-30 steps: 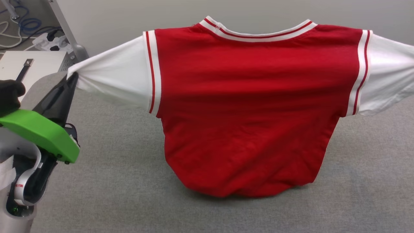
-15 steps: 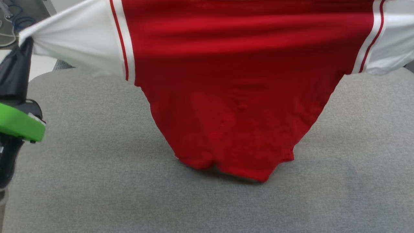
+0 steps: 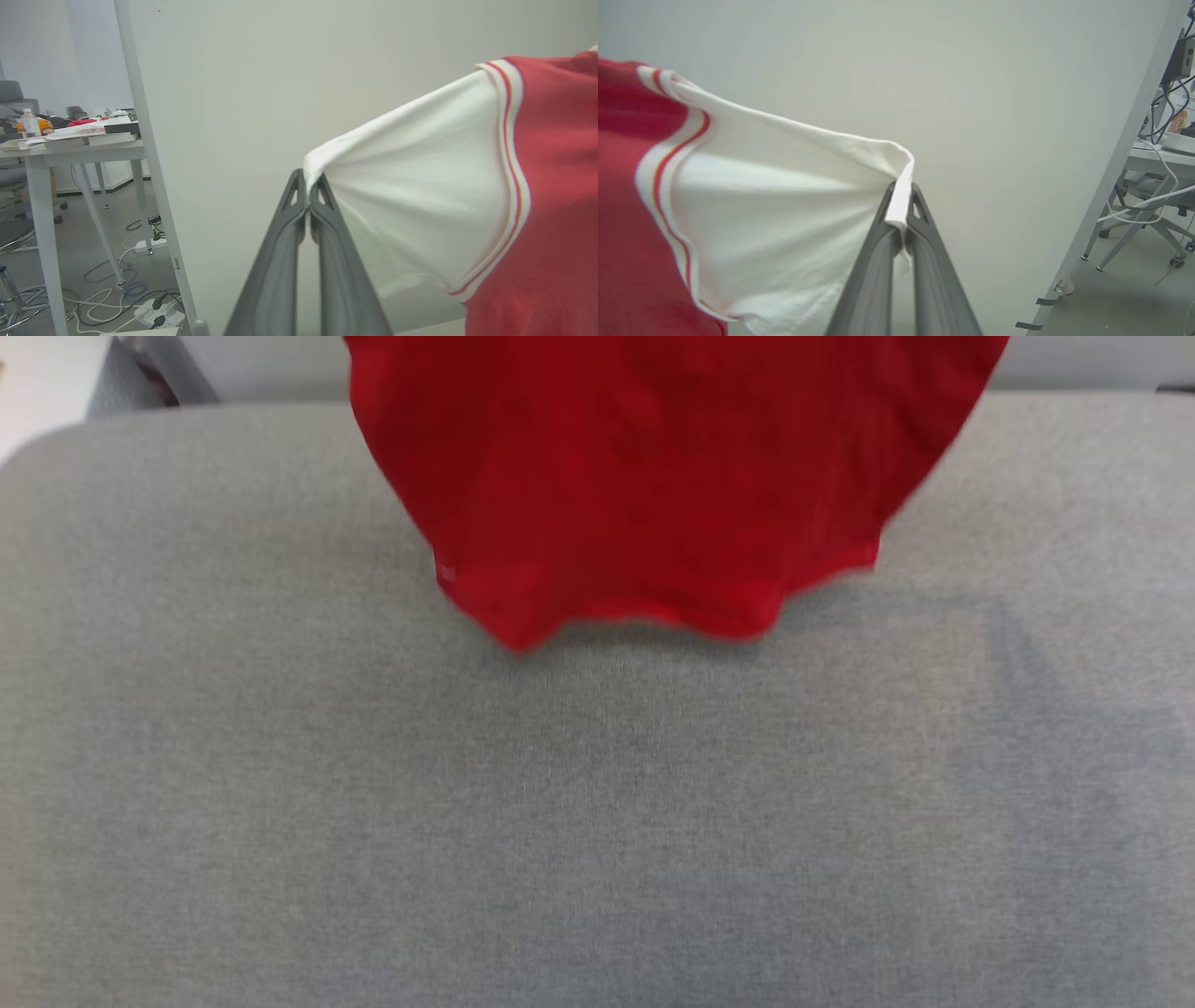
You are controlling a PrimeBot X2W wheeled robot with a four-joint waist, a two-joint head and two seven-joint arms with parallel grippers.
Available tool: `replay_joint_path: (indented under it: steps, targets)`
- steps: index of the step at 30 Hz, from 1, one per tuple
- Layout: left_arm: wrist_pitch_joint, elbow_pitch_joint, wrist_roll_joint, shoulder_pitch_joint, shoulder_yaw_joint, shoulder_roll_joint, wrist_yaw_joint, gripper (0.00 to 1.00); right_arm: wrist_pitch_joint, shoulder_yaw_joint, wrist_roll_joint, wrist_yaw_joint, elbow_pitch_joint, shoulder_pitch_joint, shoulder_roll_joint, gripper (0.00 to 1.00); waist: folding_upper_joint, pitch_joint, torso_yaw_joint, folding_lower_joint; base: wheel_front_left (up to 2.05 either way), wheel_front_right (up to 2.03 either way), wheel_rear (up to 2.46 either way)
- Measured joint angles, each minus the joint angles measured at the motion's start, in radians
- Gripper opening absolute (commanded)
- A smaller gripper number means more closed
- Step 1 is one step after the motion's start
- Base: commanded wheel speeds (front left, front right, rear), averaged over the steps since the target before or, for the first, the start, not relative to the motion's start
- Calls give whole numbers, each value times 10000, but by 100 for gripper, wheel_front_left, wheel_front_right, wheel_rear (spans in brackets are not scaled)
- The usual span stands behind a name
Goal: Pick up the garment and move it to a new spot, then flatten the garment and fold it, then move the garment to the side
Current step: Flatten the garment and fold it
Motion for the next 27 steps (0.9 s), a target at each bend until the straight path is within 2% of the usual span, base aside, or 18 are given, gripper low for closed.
replay_joint_path:
  steps: [9, 17, 21, 27]
  targets:
    - [-545, 2270, 644, -3901, -686, -42, -506, 0, -1233, 686, -523, 8, 2282, -3757, 6, 0, 0, 1798, 13, 2, 0, 0, 0]
    - [-1985, 4809, 1315, -7382, -1227, -677, -729, 0, -2650, 773, -1381, 73, 4497, -6578, 453, 0, 0, 3473, 42, 3, 0, 0, 0]
    - [-2857, 5820, 1521, -8249, -1457, -1022, -796, 0, -3356, 817, -1749, 73, 5515, -7247, 673, 0, 0, 4168, 94, 3, 0, 0, 0]
    - [-4289, 6865, 1593, -8449, -1618, -1434, -890, 0, -4683, 694, -1956, 73, 6516, -7548, 932, 0, 0, 4822, 216, 3, 0, 0, 0]
